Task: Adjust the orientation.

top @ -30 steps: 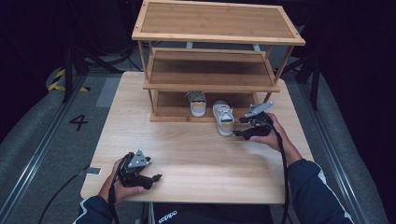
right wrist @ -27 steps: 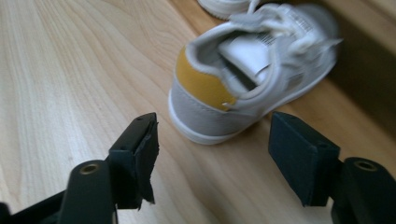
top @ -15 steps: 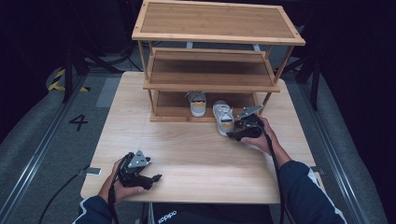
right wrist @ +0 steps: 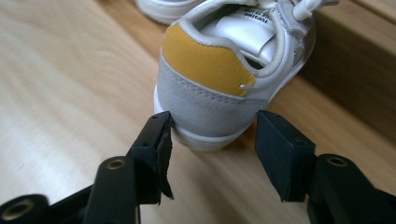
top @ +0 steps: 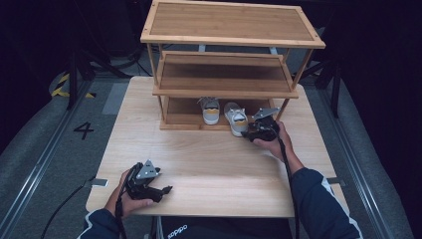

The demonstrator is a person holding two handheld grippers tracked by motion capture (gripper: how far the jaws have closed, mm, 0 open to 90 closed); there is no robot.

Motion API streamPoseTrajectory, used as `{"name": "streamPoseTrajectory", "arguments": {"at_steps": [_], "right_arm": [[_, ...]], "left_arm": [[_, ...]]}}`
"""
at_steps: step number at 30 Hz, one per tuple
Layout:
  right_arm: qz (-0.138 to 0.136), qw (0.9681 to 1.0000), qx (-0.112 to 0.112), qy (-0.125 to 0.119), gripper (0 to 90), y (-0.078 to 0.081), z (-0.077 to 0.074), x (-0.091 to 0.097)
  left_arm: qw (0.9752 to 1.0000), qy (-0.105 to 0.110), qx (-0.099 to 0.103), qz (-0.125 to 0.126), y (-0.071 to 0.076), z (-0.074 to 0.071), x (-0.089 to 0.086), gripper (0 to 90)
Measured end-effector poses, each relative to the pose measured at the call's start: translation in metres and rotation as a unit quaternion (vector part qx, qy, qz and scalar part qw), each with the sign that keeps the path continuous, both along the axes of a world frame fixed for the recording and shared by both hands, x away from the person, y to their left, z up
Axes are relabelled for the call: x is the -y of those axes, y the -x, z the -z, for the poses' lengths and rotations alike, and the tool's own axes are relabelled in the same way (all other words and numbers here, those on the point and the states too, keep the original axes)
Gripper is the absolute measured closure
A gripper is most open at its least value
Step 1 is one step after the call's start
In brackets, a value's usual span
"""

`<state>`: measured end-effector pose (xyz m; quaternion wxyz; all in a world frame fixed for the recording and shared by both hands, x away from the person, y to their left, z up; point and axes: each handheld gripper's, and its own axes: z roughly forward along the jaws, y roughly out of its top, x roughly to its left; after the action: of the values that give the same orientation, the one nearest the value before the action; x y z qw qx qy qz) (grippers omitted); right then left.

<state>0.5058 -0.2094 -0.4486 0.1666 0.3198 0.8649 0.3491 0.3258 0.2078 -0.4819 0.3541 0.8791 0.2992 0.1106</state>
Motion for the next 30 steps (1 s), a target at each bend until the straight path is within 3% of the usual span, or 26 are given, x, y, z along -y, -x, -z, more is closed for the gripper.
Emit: {"name": "streamPoseTrajectory", "arguments": {"at_steps": [2, 5, 11, 18, 30], "right_arm": [[0.003, 1.0, 0.001, -0.004, 46.8, -0.006, 0.001, -0.003], [0.004, 0.9997, -0.017, -0.016, 40.7, -0.018, 0.002, -0.006], [0.005, 0.9997, -0.017, -0.016, 33.5, -0.024, 0.005, -0.014], [0.035, 0.9989, -0.015, -0.027, 23.4, -0.028, 0.01, -0.025], [0.037, 0.9986, -0.009, -0.037, 25.7, -0.042, 0.014, -0.034]], "left_arm": [[1.0, 0.0, 0.0, 0.001, 0.0, 0.0, 0.0, 20.6], [1.0, 0.0, 0.0, 0.001, 0.0, 0.0, 0.0, 20.6], [1.0, -0.001, -0.001, 0.003, 0.001, 0.0, -0.001, 20.6], [1.0, 0.0, -0.002, 0.002, 0.001, 0.0, -0.001, 20.6], [1.0, 0.0, -0.001, 0.001, 0.002, 0.0, -0.001, 20.6]]}}
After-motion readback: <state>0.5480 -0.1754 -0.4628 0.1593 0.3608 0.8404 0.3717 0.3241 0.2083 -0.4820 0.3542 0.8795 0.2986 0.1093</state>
